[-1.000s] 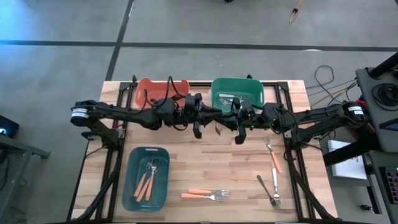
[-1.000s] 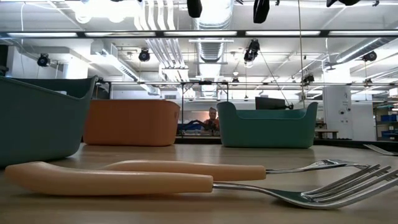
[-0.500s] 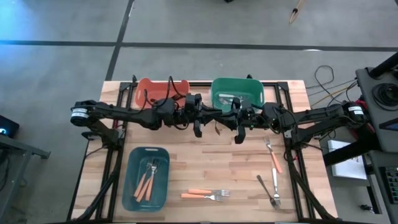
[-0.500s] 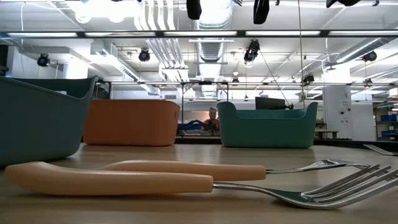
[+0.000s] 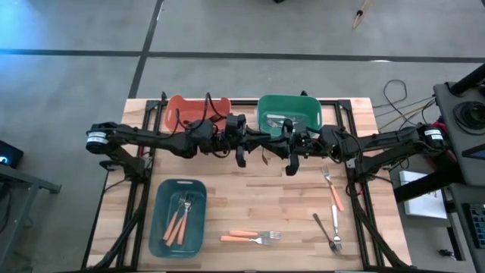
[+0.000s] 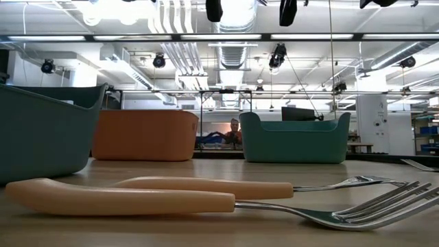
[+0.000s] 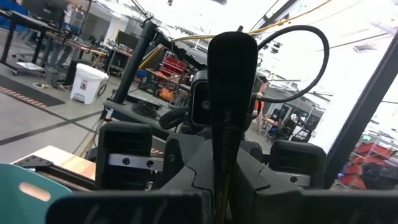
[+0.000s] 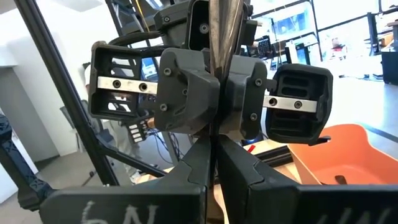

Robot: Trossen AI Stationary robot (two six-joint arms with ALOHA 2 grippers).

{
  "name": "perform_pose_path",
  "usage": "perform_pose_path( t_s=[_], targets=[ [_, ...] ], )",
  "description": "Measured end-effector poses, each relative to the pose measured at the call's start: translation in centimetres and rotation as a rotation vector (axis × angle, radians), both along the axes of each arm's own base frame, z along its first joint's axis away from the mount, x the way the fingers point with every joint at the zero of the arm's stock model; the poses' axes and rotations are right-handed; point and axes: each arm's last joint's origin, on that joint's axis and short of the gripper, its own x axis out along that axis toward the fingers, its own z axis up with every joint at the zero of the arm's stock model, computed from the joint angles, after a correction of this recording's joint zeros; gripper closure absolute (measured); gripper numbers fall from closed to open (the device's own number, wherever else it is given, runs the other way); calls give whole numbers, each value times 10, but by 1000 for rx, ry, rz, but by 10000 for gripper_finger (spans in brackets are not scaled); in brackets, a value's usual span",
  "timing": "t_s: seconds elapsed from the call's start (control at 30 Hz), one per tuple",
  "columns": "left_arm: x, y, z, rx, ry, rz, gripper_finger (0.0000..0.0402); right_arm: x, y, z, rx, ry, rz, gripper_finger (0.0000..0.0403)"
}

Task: Sort silverware by color (type)
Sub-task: Put the black fork into the orange bin

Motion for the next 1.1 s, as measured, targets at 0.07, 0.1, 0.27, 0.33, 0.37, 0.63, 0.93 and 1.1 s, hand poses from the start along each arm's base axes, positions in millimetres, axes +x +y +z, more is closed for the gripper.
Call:
perform_pose_path(
  t_s=[0.07, 0.1, 0.27, 0.33, 0.37, 0.63, 0.93, 1.1],
  targets=[
    [0, 0, 0, -4, 0, -5, 399, 0, 0, 0, 0, 0, -1, 390],
    [0, 0, 0, -5, 0, -5, 399, 0, 0, 0, 0, 0, 0, 390],
    [0, 0, 0, -12, 0, -7, 399, 0, 0, 0, 6, 0, 1, 377],
    [0, 0, -1, -12, 7, -7, 399, 0, 0, 0, 15, -4, 2, 363],
    [0, 0, -1, -12, 6, -7, 399, 0, 0, 0, 18, -4, 3, 355],
    [0, 0, 0, -11, 4, -8, 399, 0, 0, -1, 19, 11, 1, 301],
    [-11, 8, 11, 1, 7, 22, 399, -5, -2, -1, 27, 52, -49, 270],
    [-25, 23, 14, 5, 120, 72, 399, -12, -4, 1, 22, 83, -111, 264]
  ],
)
